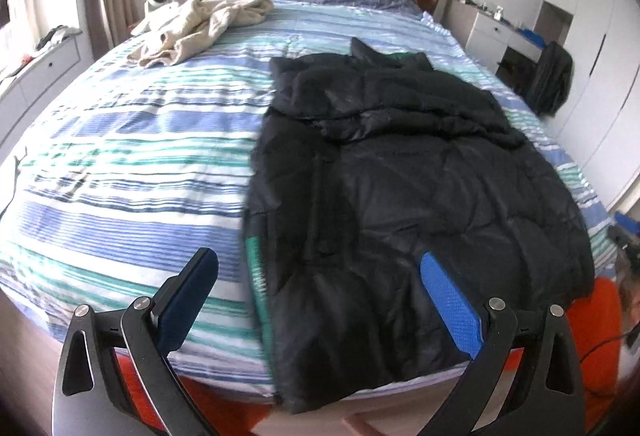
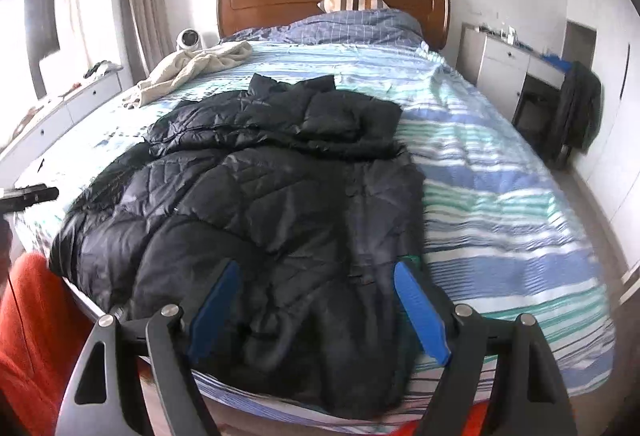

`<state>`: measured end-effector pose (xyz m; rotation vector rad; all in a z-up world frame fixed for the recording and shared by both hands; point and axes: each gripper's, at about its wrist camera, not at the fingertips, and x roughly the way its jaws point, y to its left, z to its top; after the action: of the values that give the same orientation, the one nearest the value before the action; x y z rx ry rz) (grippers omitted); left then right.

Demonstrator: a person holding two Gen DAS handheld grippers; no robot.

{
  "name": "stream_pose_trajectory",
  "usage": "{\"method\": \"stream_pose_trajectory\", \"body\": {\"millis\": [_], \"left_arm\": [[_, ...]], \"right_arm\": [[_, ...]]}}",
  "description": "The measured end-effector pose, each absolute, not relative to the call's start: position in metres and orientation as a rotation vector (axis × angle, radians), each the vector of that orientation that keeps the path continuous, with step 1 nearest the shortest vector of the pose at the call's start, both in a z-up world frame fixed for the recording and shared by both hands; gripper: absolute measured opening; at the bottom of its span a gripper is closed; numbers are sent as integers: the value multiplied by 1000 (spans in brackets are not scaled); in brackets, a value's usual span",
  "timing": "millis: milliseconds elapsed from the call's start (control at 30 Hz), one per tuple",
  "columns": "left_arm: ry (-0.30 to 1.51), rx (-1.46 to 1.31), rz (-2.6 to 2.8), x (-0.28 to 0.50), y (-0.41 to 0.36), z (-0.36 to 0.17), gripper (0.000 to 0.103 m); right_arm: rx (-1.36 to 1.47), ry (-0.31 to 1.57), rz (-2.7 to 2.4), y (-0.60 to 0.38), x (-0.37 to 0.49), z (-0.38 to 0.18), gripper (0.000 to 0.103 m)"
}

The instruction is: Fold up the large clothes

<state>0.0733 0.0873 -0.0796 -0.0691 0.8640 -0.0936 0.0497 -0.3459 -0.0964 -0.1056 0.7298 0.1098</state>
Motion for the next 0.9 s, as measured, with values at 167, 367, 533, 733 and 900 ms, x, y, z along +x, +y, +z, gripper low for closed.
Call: {"method": "stream_pose_trajectory", "body": {"millis": [167, 367, 533, 733, 900], "left_arm": [[908, -130, -59, 61, 118, -93, 101], [954, -245, -125, 66, 129, -122, 101], [1050, -386, -194, 88, 135, -156, 101], [1090, -332, -321, 82, 106, -169, 93], [1153, -354, -326, 77, 100, -179, 67]], "right_arm": [[-148, 800, 28, -395, 43, -95, 82], [127, 890, 93, -435, 42, -116, 82], [192, 1018, 145, -435, 58, -152, 82], [314, 1098, 319, -422, 69, -186, 82], [377, 1164, 353, -415, 81, -203, 70]]}}
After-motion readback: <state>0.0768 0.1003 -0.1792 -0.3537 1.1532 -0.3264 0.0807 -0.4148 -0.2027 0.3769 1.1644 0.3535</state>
